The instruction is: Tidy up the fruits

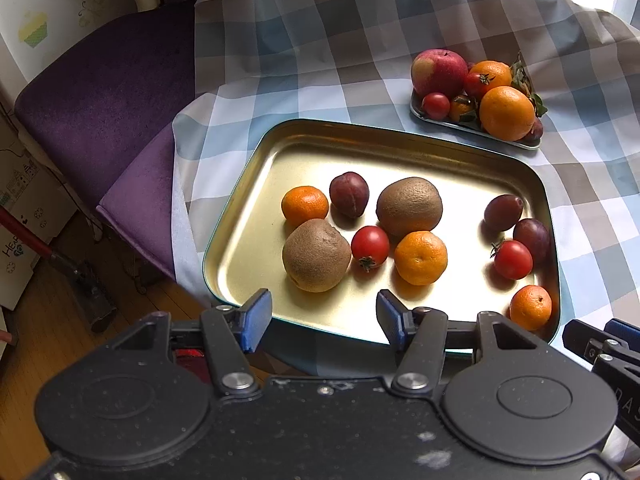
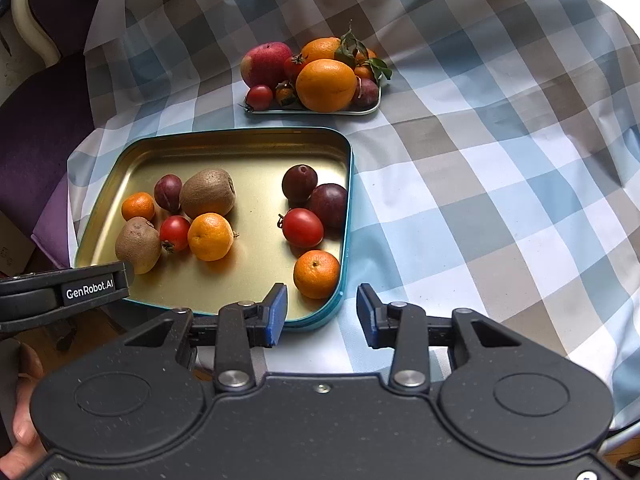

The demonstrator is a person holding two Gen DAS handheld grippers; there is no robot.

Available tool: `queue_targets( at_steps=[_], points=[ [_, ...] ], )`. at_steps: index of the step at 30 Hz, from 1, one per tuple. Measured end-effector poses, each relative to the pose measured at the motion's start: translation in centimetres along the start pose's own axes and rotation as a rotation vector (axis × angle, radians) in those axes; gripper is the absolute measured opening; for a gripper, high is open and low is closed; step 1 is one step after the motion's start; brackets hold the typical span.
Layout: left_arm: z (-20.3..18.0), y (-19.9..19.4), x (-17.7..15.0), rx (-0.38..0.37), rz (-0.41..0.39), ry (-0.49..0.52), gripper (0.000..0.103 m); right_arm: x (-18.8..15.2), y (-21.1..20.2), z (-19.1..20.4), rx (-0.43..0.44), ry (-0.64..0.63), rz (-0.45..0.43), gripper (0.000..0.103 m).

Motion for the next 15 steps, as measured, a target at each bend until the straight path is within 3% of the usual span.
queue_targets(
  at_steps=[15],
  points=[
    [-1.8, 0.3, -0.1, -0.045, -0.003, 0.057, 0.064, 0.6, 1.5, -2.0, -0.002, 0.079, 0.032, 0.047]
  ],
)
Point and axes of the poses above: each gripper's, at about its wrist camera, not at the fingertips, and y roughly the way its jaws point, z to its left, x to its top, the point moved 5 cm from there along y, roughly the way its jaws point, and after that the axes turned 1 degree about -x, right-handed, at the moved point
